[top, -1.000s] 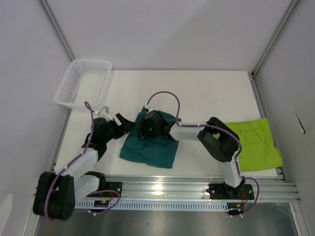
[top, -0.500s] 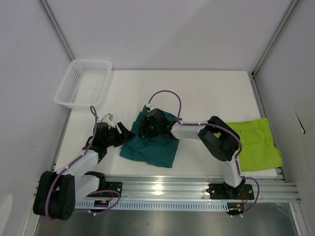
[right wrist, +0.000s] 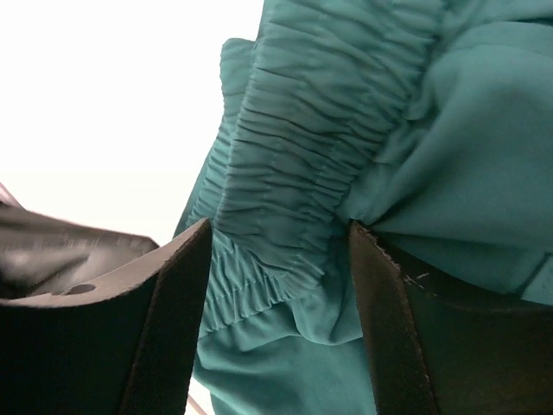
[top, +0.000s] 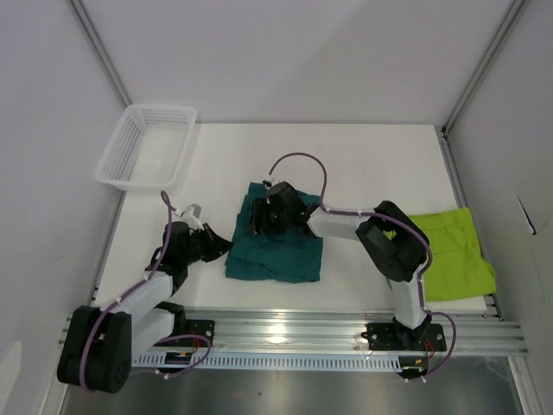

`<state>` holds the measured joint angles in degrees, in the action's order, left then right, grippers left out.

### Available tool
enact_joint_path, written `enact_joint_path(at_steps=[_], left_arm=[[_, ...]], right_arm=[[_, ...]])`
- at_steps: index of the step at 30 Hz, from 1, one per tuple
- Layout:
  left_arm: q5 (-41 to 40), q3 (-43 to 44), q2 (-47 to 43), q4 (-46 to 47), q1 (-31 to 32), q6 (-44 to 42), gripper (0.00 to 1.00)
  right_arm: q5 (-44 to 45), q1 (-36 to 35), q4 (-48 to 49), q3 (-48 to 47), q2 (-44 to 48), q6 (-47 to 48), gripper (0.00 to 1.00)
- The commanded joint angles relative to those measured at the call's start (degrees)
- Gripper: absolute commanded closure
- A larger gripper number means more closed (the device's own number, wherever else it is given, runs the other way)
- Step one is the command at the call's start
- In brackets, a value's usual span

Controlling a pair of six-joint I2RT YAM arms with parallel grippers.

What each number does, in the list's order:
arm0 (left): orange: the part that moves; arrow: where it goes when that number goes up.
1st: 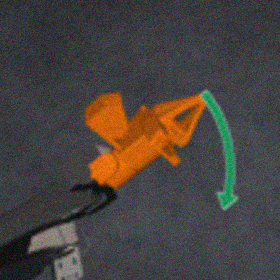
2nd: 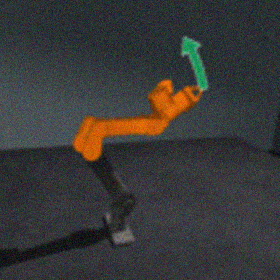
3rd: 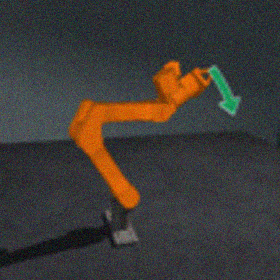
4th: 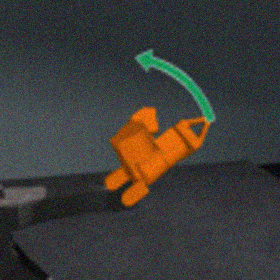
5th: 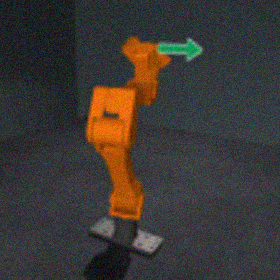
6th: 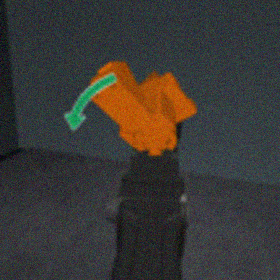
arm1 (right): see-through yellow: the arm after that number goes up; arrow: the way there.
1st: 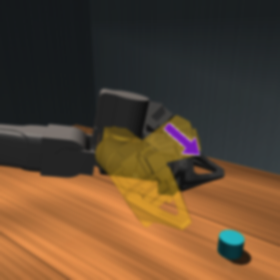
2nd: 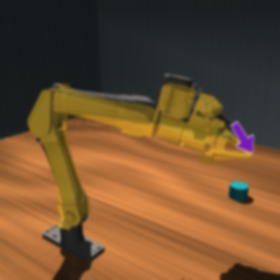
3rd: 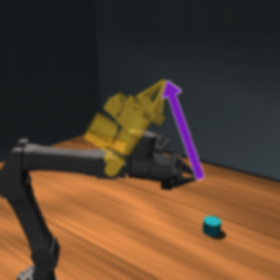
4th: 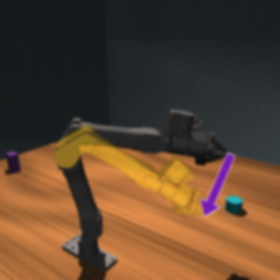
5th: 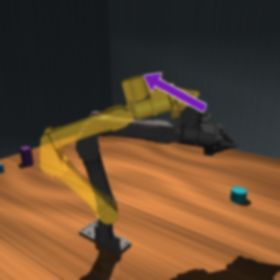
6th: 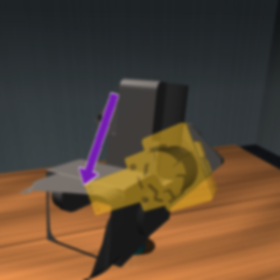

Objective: Fold and stack the shorts
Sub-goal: Fold the shorts

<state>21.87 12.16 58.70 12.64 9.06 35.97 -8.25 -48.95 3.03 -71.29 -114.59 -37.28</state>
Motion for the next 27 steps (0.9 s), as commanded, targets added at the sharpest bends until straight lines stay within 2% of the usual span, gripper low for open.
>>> enact_joint_path(at_steps=[1,5,9,13,14,16,18,21,22,24,25,27], left_arm=[[3.18,-2.92,-4.46,2.65,1.31,-0.28,1.0],[3.97,-6.36,-12.44,4.49,3.85,0.95,1.0],[0.37,-7.5,-16.24,1.68,7.11,0.86,0.99],[1.16,-7.94,-14.67,4.31,8.34,1.39,0.96],[1.68,-7.94,-14.14,6.15,8.78,1.47,0.96],[1.78,-7.86,-12.04,7.56,10.44,1.3,0.96],[1.69,-7.77,-10.71,9.32,11.5,1.3,0.96],[1.6,-7.86,-8.43,10.99,12.82,1.12,0.97],[1.6,-7.77,-7.73,11.52,13.26,1.12,0.98],[2.3,-7.51,-7.11,12.14,13.61,1.12,0.99],[2.39,-7.51,-7.02,12.4,13.79,1.12,0.99],[3.18,-7.59,-6.93,12.67,13.88,1.04,1.0]], right_arm=[[-2.29,2.36,-2.67,-1.92,4.37,1.59,0.33],[-2.73,3.95,-8.55,-4.38,4.9,2.21,0.34],[-3.09,4.04,-10.58,-6.32,3.58,3.0,0.42],[-5.19,3.77,-11.03,-7.03,2.44,3.26,0.51],[-5.81,3.77,-10.85,-7.02,2.26,3.18,0.57],[-9.05,3.77,-9.89,-7.11,1.74,3.26,0.58],[-12.29,3.95,-9.27,-7.11,1.21,3.09,0.58],[-13.19,3.69,-10.93,-8.51,0.07,3.7,0.49],[-12.85,3.51,-11.37,-8.61,-0.02,4.05,0.41],[-12.58,3.33,-11.47,-8.52,-0.11,4.14,0.4],[-13.1,3.42,-11.2,-8.52,-0.37,4.14,0.49],[-15.99,4.12,-10.15,-8.34,-1.16,3.35,0.6]])
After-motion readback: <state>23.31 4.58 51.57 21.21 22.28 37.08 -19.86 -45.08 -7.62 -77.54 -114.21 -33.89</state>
